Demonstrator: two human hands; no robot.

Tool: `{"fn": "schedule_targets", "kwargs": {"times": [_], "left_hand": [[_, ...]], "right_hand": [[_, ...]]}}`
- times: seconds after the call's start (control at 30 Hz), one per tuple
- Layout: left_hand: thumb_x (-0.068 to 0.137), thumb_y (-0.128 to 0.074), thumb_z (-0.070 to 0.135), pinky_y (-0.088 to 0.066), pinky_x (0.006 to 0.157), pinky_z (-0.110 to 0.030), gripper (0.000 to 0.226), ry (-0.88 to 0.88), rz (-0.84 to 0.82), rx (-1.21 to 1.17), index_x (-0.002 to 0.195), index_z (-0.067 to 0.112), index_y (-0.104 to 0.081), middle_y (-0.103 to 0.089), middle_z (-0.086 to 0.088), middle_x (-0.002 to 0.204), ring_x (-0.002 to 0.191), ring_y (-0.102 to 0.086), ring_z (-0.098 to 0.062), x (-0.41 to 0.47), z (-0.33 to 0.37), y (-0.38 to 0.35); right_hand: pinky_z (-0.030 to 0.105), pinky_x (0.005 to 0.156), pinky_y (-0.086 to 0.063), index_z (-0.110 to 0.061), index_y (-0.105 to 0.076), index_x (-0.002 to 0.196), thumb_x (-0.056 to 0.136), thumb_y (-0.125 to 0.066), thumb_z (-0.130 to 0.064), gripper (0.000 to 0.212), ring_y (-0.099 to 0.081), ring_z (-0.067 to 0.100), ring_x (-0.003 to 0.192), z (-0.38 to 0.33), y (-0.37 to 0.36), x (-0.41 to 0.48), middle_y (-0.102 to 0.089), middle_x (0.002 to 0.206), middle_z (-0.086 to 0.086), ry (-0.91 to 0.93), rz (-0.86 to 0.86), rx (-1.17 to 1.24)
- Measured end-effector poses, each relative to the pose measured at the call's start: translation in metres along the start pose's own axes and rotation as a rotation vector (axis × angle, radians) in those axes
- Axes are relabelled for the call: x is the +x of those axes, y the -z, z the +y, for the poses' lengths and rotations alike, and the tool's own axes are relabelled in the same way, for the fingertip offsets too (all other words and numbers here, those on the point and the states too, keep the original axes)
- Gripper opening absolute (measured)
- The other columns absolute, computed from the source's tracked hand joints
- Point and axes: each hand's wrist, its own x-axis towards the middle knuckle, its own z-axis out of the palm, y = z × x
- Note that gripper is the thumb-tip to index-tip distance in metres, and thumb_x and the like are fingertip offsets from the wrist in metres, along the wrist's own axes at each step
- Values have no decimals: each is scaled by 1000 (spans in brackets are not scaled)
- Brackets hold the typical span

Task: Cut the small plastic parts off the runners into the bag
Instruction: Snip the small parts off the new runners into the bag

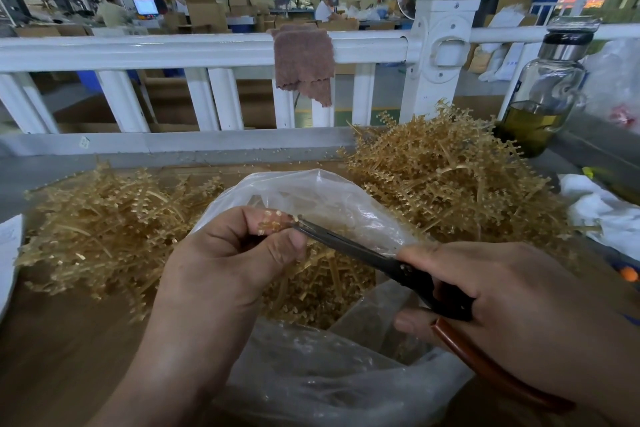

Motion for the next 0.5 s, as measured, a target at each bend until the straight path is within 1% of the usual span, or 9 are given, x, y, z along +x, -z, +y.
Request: {"fn": "schedule_targets", "kwargs": {"times": [0.03,0.1,0.17,0.23,0.3,0.37,0.43,0.5], "left_hand": [[49,-92,39,-53,63,-14,38,0,4,1,79,20,-79,-75,-5,75,68,-68,-10,0,0,0],[55,-83,43,-55,64,-18,34,-1,9,1,80,21,-80,-76,-5,76,69,-68,-11,-1,0,-1],[56,-81,44,-55,67,-22,34,3,7,13,81,22,-80,-76,-5,78,71,-68,-12,-1,0,0],[53,-85,44,-54,65,-21,36,1,3,47,82,23,-80,-76,-5,77,69,-66,-11,-1,1,0],[51,-90,42,-52,65,-27,38,-3,3,74,82,23,-79,-75,-8,77,68,-64,-13,-1,2,-1],[53,-83,49,-49,69,-33,37,-16,17,99,82,25,-79,-74,-10,78,69,-62,-15,-2,3,-2],[54,-76,52,-49,66,-31,37,-33,33,121,80,26,-79,-73,-12,77,67,-61,-16,-2,3,-3],[55,-75,51,-48,59,-24,36,-47,45,147,79,24,-78,-72,-14,74,64,-59,-17,-3,4,-3]], "right_hand": [[8,51,-40,-43,-65,105,78,-48,-73,44,-57,-8,65,1,0,0,-58,72,-29,5,5,-4],[12,51,-45,-42,-66,103,78,-47,-74,45,-58,-6,64,3,-1,0,-59,72,-28,16,12,-18],[16,52,-47,-41,-67,103,78,-46,-75,47,-58,-6,64,4,-1,0,-60,72,-27,18,19,-15],[15,52,-47,-41,-67,101,78,-46,-74,46,-58,-7,64,4,-1,0,-59,71,-27,20,16,-11],[13,52,-45,-42,-67,100,78,-46,-75,45,-57,-7,64,4,0,0,-59,71,-27,17,11,-7],[13,52,-46,-42,-67,101,78,-45,-76,47,-58,-6,65,4,-1,1,-60,71,-27,12,15,-5],[14,52,-47,-41,-68,101,78,-44,-77,49,-59,-6,66,5,-2,1,-62,73,-26,7,19,-10],[13,53,-46,-41,-67,98,78,-43,-77,48,-59,-7,67,5,-2,1,-62,73,-26,-3,14,-9]]}}
